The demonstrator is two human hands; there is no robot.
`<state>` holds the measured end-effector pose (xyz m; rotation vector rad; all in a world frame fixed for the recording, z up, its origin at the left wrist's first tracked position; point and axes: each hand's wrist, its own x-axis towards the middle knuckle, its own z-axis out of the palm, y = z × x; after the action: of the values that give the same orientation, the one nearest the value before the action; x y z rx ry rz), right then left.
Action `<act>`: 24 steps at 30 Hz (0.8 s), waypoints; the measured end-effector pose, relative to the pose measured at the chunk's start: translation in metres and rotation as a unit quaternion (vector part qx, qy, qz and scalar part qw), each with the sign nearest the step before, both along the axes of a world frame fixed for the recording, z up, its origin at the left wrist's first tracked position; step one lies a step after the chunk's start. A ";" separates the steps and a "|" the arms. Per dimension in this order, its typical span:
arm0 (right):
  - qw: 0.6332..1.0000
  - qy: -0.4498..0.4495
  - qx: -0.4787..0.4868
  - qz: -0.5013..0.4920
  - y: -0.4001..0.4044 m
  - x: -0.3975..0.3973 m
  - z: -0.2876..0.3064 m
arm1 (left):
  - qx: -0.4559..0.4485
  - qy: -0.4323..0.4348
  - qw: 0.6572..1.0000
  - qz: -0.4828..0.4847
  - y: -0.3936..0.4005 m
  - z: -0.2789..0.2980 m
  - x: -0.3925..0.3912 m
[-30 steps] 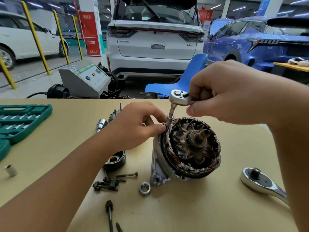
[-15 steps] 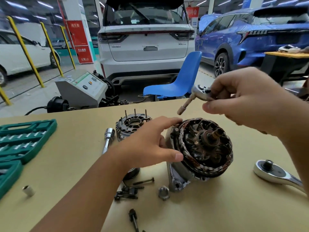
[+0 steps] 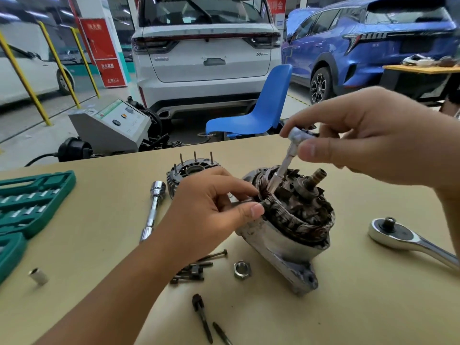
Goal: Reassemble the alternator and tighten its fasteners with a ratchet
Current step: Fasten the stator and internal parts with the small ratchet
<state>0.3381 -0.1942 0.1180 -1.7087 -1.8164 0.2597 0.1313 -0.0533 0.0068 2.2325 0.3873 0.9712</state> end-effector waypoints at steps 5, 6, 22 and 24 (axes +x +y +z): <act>0.993 -0.018 -0.110 0.036 0.012 0.001 0.023 | -0.053 -0.009 0.998 -0.031 0.001 0.004 0.001; 0.991 -0.028 -0.125 0.041 0.014 0.002 0.027 | -0.059 -0.012 0.998 -0.033 0.001 0.007 0.002; 0.985 -0.010 -0.160 0.070 0.020 0.004 0.036 | -0.003 0.111 0.990 -0.088 0.000 0.054 0.032; 0.981 -0.014 -0.179 0.070 0.025 0.002 0.030 | 0.025 0.119 0.989 -0.082 0.002 0.054 0.031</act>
<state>0.3402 -0.1696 0.1483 -1.8282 -2.0066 0.6584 0.1619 -0.0515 0.0608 2.3919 0.2802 0.6382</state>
